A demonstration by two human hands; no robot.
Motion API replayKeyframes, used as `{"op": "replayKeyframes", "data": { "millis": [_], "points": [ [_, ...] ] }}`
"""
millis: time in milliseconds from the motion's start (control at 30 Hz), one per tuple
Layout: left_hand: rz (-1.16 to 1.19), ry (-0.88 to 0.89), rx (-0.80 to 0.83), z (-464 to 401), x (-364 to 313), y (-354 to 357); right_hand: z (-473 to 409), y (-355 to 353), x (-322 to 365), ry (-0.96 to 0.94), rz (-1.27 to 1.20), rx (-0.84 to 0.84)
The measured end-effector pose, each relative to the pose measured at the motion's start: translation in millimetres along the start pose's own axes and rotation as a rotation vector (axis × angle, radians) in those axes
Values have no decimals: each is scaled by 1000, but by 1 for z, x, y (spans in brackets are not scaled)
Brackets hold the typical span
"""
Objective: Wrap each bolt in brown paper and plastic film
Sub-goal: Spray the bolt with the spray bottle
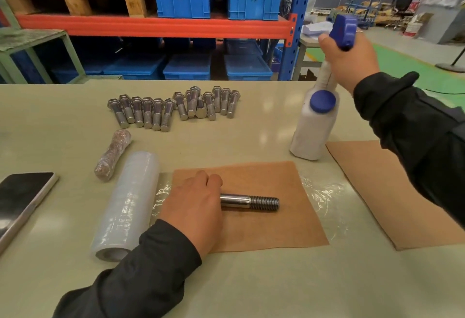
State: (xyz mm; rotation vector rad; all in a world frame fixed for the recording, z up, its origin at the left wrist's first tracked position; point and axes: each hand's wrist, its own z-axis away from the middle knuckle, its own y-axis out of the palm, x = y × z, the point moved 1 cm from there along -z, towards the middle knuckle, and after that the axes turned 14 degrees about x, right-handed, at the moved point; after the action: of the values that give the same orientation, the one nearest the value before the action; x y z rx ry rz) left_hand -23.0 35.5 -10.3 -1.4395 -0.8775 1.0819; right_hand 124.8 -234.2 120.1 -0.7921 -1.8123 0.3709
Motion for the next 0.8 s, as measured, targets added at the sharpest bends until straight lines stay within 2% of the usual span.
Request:
{"op": "replayKeyframes", "data": {
  "millis": [233, 433, 500, 567, 600, 633, 733, 800],
  "points": [
    [-14, 3, 3, 0, -1, -1, 0, 12, -4, -51, -79, -61],
    [-23, -17, -8, 1, 0, -2, 19, 6, 1, -18, -100, 29],
    [-31, -18, -9, 1, 0, -2, 44, 0, 4, -49, -51, -174],
    [-42, -13, -11, 2, 0, -1, 83, 1, 11, -215, -44, -367],
    [-41, -9, -11, 2, 0, 0, 103, 4, 14, -307, -29, -326],
    [-38, -6, -8, 3, -1, 0, 121, 8, 17, -383, 0, -178],
    [-28, 1, 4, 3, -1, -2, 174, 25, 23, -508, 203, 477],
    [-21, -2, 15, 3, -1, -3, 198, 37, 19, -528, 363, 785]
  ]
}}
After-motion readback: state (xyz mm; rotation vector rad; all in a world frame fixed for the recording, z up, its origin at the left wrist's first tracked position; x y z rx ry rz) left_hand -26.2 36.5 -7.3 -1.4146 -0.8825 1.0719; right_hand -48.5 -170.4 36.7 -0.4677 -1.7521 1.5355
